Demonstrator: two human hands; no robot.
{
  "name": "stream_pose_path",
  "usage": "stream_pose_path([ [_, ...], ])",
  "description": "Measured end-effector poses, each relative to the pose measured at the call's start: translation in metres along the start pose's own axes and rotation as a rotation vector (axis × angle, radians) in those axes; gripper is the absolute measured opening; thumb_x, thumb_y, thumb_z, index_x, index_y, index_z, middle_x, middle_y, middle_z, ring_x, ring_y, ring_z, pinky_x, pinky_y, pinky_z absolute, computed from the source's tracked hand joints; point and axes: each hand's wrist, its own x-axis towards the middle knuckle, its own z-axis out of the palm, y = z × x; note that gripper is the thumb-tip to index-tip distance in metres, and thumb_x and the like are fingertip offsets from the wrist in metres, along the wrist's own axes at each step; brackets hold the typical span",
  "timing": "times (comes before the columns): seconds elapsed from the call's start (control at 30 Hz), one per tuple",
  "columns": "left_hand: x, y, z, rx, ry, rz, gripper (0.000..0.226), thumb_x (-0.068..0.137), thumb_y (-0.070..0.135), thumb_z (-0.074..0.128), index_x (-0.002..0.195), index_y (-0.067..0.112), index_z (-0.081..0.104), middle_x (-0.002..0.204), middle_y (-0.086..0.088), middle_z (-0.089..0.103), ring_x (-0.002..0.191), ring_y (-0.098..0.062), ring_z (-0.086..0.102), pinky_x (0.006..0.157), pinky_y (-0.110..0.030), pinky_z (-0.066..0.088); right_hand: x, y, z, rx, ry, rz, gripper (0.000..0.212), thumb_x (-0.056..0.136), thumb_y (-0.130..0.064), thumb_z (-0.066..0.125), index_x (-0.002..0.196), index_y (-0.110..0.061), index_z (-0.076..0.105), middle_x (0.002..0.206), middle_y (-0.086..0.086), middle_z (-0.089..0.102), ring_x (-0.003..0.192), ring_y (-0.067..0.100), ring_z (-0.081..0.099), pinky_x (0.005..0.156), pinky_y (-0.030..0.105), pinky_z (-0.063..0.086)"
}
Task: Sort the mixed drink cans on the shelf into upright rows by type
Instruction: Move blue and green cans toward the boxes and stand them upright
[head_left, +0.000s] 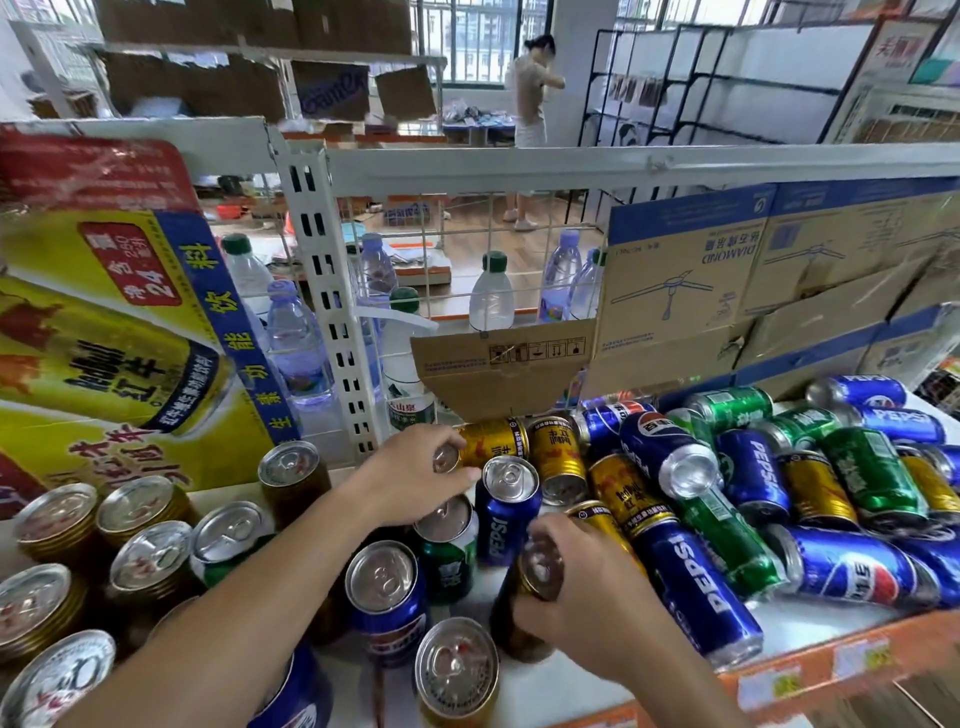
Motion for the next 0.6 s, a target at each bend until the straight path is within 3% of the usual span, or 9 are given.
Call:
stream_pose_path([
  [0.13,-0.006,0.003,0.011,0.116,-0.047,0.065,0.052,0.093,0.055,0.045,0.133,0.022,0.048,0.13,0.006,0.048,0.116,-0.008,0.043,0.101,-0.029,0.037,0.003,-0.014,-0.004,-0.16,0.007,-0.079,0.066,0.079,-0.039,0.07,0.136,-0.03,0.038,0.128,-0.006,0.052,0.114,0.017,0.041,0.093,0.029,0.037],
  [0.33,-0.011,0.0,0.016,0.147,0.018,0.116,0.047,0.096,0.052,0.041,0.128,0.02,0.054,0.122,0.006,0.051,0.113,-0.009,0.047,0.098,-0.028,0.038,0.008,-0.011,0.004,-0.166,-0.024,-0.14,0.065,0.078,-0.04,0.07,0.135,-0.027,0.042,0.131,-0.007,0.048,0.121,0.019,0.04,0.097,0.029,0.036],
  [0.5,-0.012,0.003,0.014,0.168,-0.007,0.128,0.046,0.098,0.048,0.041,0.131,0.019,0.052,0.128,0.003,0.05,0.117,-0.01,0.045,0.099,-0.025,0.036,0.006,0.007,-0.006,0.049,-0.04,-0.098,0.053,0.082,-0.057,0.065,0.126,-0.03,0.053,0.116,-0.013,0.057,0.103,0.006,0.052,0.085,0.023,0.047],
  [0.6,-0.009,0.003,0.009,0.19,-0.047,0.118,0.049,0.096,0.054,0.04,0.131,0.023,0.051,0.13,0.005,0.05,0.117,-0.008,0.045,0.098,-0.025,0.037,0.007,0.029,-0.015,0.023,0.148,-0.037,0.035,0.09,-0.052,0.056,0.117,-0.029,0.058,0.109,-0.013,0.06,0.096,0.007,0.055,0.081,0.024,0.049],
])
